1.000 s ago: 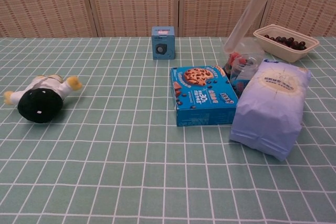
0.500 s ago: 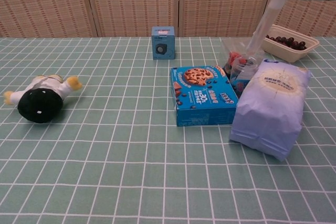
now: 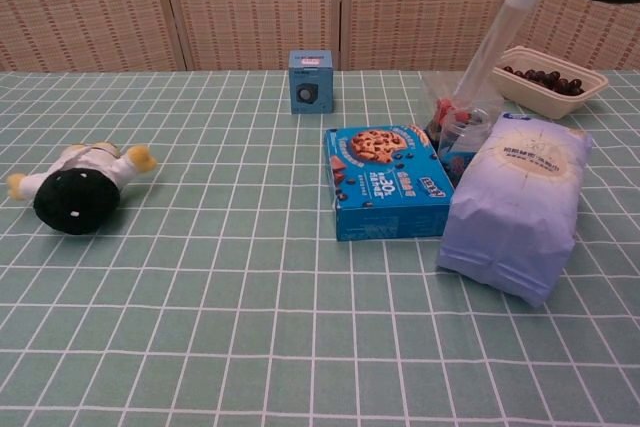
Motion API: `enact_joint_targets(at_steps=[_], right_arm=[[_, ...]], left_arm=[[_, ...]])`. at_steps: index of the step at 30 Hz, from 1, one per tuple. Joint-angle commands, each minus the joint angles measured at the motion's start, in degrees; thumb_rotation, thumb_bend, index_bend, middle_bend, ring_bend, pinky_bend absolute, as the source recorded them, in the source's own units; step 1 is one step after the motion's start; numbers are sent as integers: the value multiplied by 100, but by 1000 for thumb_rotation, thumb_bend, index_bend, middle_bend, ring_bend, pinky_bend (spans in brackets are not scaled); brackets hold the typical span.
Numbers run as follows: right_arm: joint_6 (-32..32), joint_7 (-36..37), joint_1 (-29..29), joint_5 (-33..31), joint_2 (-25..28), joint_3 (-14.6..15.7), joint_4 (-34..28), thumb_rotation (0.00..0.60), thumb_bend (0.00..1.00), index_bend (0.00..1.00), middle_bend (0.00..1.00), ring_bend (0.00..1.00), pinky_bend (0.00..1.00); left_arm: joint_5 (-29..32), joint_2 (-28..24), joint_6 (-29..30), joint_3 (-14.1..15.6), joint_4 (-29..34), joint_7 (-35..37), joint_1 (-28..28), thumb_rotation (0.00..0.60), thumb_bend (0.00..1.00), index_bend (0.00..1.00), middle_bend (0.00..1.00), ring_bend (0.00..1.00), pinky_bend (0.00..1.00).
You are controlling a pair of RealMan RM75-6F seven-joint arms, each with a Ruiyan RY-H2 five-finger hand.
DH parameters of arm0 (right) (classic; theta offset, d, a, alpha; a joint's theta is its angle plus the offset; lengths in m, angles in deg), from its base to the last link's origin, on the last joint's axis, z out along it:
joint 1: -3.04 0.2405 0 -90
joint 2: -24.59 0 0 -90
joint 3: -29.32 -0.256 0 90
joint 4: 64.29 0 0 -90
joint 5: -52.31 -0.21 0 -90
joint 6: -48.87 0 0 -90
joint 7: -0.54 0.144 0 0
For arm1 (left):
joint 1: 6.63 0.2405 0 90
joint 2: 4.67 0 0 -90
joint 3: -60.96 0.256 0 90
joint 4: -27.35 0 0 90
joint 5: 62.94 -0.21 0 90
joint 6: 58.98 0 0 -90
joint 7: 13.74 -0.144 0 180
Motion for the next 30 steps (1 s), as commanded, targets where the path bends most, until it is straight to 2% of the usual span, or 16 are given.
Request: enact_joint_targets(at_steps=[1, 3, 5, 12, 15, 18, 30], right_arm=[[-111, 1546, 17, 484, 93, 44, 191, 600, 499, 667, 1000, 1000, 1000], [-74, 1698, 52, 598, 135, 111, 290, 600, 499, 667, 1000, 1000, 1000], [-20, 1462, 80, 641, 150, 168, 396, 600, 499, 667, 1000, 1000, 1000], [-22, -830, 63, 466, -110, 209, 623, 600, 499, 667, 1000, 1000, 1000], [-90, -1451, 54, 424, -247, 205, 674, 600, 499, 667, 1000, 1000, 1000], [-145, -1444, 44, 350, -336, 179, 651, 600, 498, 667, 1000, 1000, 1000], [-479, -577, -19, 118, -469, -60, 899, 600, 499, 667, 1000, 1000, 1000]], left_arm=[[5, 2, -7, 0, -1, -8, -3, 600, 399, 395, 465, 327, 492], [4, 2, -10, 2, 2, -17, -4, 600, 399, 394, 465, 327, 492], [5, 4, -13, 3, 4, -27, -5, 600, 399, 394, 465, 327, 492], [16, 8, -45, 7, 4, -51, -18, 600, 399, 394, 465, 327, 492], [20, 9, -42, 5, 3, -45, -17, 600, 399, 394, 464, 327, 492], [19, 6, -38, 4, 3, -37, -15, 600, 398, 394, 465, 327, 492], [0, 10, -35, 14, 3, -44, -16, 600, 398, 394, 464, 327, 492]])
